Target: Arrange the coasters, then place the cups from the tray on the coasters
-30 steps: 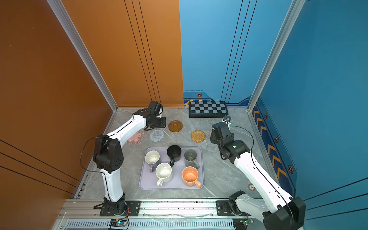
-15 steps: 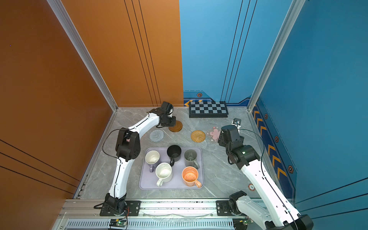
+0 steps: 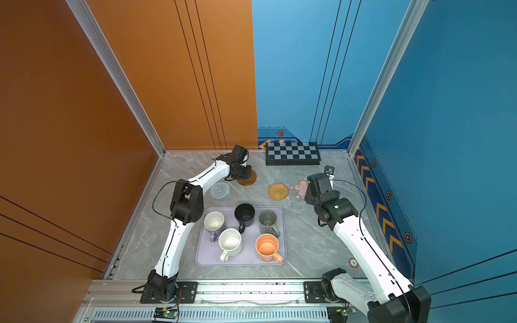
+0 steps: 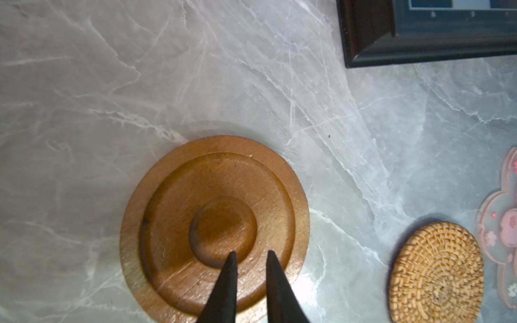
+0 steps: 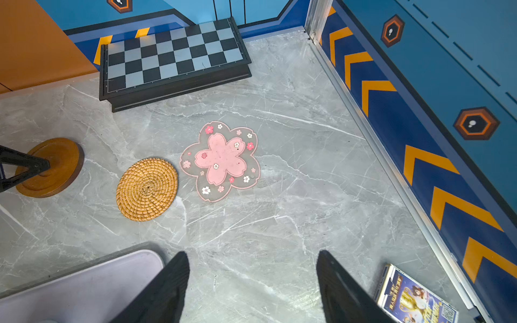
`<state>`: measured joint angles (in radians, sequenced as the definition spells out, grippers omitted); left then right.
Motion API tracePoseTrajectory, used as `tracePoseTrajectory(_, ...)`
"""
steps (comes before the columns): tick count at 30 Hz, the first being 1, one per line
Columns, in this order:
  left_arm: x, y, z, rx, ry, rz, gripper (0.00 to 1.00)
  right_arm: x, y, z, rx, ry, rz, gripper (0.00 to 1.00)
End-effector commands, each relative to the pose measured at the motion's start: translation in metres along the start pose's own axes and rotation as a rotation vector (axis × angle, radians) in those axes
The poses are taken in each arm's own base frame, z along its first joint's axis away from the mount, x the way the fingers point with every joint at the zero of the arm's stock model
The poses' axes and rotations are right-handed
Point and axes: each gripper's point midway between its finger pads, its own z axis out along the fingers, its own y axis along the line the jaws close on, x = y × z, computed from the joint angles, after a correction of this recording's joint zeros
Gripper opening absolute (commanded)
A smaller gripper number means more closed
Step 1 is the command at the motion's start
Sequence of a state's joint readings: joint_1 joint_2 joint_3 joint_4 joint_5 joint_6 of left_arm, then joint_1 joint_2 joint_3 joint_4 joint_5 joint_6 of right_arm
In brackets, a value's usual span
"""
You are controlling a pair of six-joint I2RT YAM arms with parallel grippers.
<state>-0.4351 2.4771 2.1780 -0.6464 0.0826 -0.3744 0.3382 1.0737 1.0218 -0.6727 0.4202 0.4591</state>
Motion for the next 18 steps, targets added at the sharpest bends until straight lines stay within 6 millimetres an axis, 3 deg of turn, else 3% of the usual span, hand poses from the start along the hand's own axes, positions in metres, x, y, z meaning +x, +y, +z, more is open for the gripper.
tracePoseTrajectory(1,0.004,0.005,0.012,-0.033,0.011,-0.002,0.21,-0.006,0.001,-0.002,-0.011,-0.010,0.001,0.74)
tracePoseTrajectory(18,0.021,0.020,0.021,-0.086,0.048,-0.073,0.21,0.004,0.000,0.000,-0.023,0.006,0.032,0.75)
